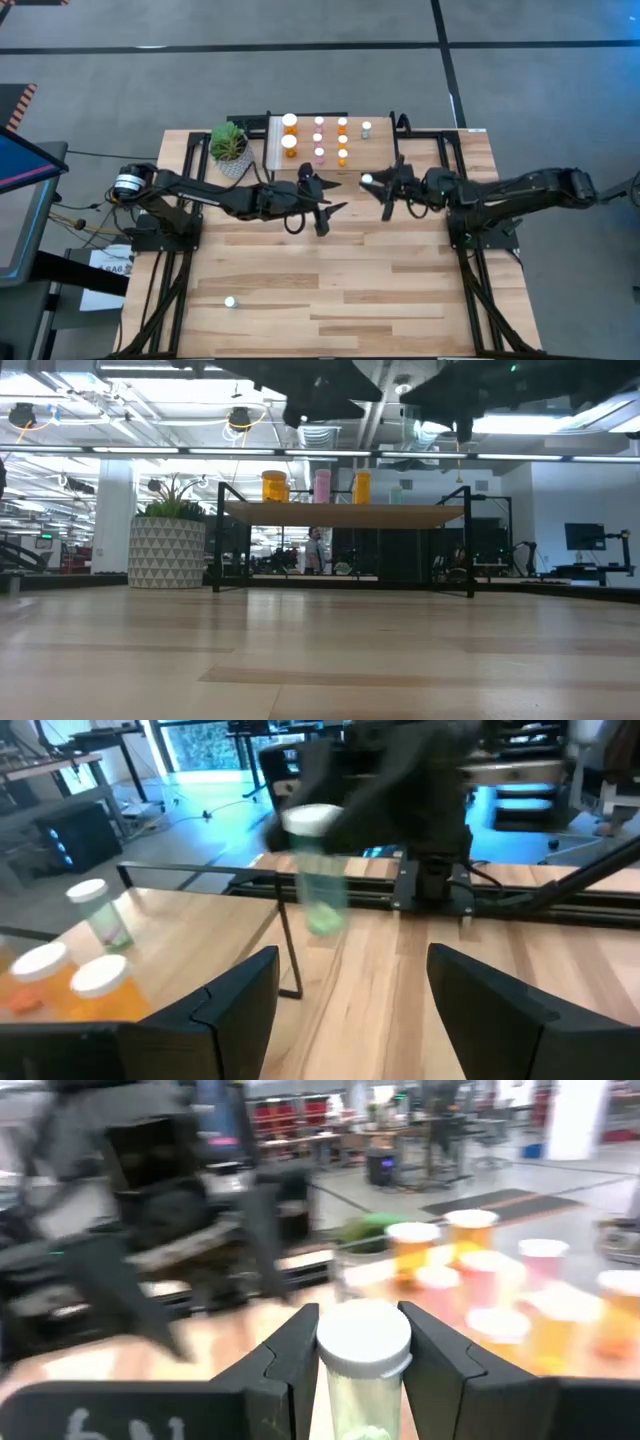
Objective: Pick and place medicine bottles onto shelf by color
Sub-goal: Put the right blue pill bottle aligned with the other blue pill bottle on the shelf
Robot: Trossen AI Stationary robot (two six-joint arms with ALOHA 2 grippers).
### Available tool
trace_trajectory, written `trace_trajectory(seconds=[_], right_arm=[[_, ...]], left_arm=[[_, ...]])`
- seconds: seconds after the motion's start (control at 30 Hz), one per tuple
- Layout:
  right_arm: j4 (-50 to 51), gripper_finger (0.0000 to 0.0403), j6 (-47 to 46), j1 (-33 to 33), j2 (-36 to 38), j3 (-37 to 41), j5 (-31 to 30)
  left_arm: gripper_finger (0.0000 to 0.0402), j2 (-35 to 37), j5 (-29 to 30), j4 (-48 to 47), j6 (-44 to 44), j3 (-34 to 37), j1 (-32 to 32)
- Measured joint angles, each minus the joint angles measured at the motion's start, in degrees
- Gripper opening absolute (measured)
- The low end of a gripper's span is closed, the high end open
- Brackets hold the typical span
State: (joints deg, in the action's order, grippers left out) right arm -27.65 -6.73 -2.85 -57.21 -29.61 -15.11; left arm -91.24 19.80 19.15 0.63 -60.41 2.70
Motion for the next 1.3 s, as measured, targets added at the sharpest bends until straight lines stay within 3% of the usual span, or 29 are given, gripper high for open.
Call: trace_trajectory(seconds=[0.33,0.63,1.0,1.3], right_arm=[[3.80,0.0145,2.28,-13.91,0.38,-0.02,0.18],[-0.55,0.0145,0.75,-23.51,-4.67,-0.04,11.06],[-8.78,0.0144,1.26,-27.62,-13.55,-0.09,13.85],[-11.87,0.0145,2.28,-28.93,-16.33,-0.09,13.86]], left_arm=[[0.0243,4.83,-1.10,13.51,-1.23,10.81,0.67],[0.0243,5.15,-2.27,19.54,-1.61,13.91,1.11],[0.0243,5.15,-5.56,21.73,1.53,13.91,1.09],[0.0243,5.15,-6.05,22.95,2.70,14.52,0.96]])
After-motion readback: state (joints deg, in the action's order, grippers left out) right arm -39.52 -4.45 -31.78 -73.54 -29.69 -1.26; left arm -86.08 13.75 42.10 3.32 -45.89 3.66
